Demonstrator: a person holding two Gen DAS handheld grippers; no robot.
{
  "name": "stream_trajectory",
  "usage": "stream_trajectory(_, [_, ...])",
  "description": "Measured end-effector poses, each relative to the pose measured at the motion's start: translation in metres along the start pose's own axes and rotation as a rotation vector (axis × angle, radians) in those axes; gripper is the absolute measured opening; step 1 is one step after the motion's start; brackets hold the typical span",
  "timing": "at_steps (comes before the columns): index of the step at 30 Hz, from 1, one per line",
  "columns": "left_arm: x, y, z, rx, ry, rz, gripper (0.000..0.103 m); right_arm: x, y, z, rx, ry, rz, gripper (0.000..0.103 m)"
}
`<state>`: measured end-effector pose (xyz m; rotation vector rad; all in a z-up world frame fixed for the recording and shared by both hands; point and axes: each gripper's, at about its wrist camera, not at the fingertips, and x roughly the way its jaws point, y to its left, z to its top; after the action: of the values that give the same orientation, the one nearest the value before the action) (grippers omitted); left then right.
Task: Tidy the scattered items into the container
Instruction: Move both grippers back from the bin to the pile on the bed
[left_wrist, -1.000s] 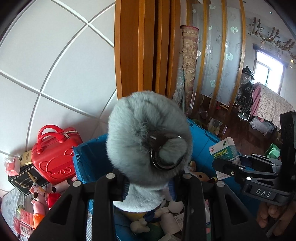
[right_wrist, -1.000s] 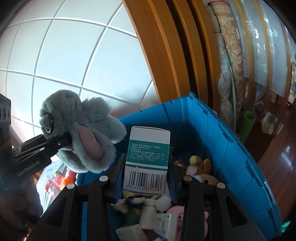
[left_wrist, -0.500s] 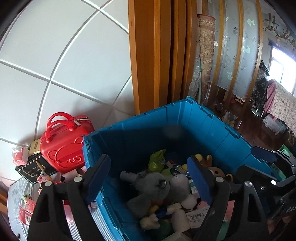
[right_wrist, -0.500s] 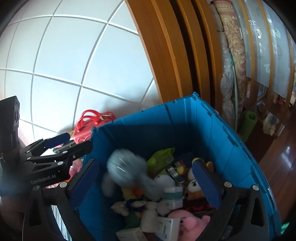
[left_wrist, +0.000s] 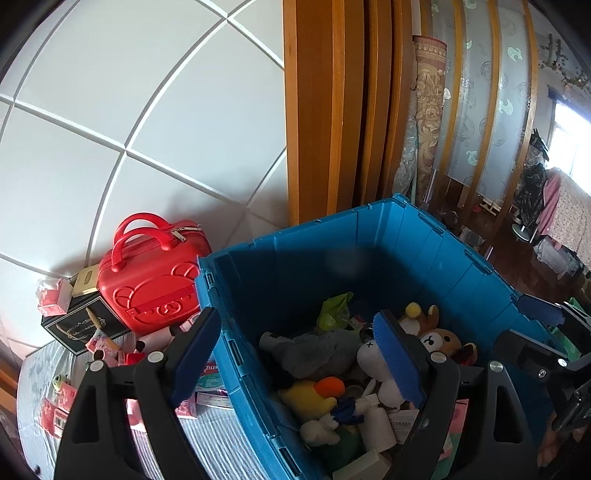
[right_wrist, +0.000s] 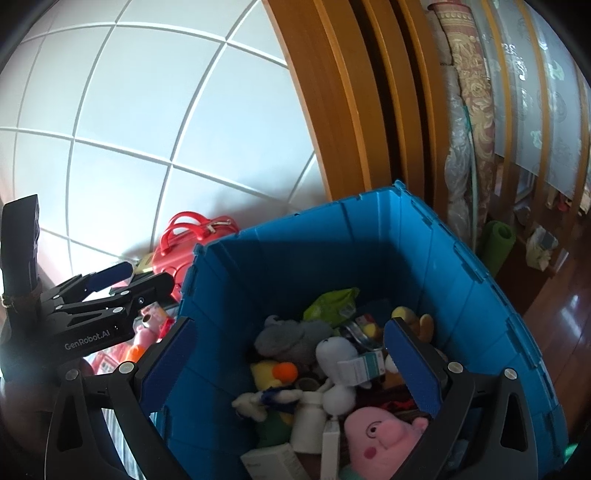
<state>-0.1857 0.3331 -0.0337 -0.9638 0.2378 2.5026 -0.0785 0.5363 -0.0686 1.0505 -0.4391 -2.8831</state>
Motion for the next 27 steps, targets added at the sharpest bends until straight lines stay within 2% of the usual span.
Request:
stream_trajectory(11, [-0.027,0.031,-0.024,-0.031,-0.001,0.032,0.085,-0.005,0.039,-0.005,-0.056,-0.017,0.035,0.102])
stream_trajectory(27, [-0.061,0.107,-0.068,-0.119,0.006,0.075,0.085,-0.003,0.118,-0.019,-0.147,-0.004,0.069,0.102])
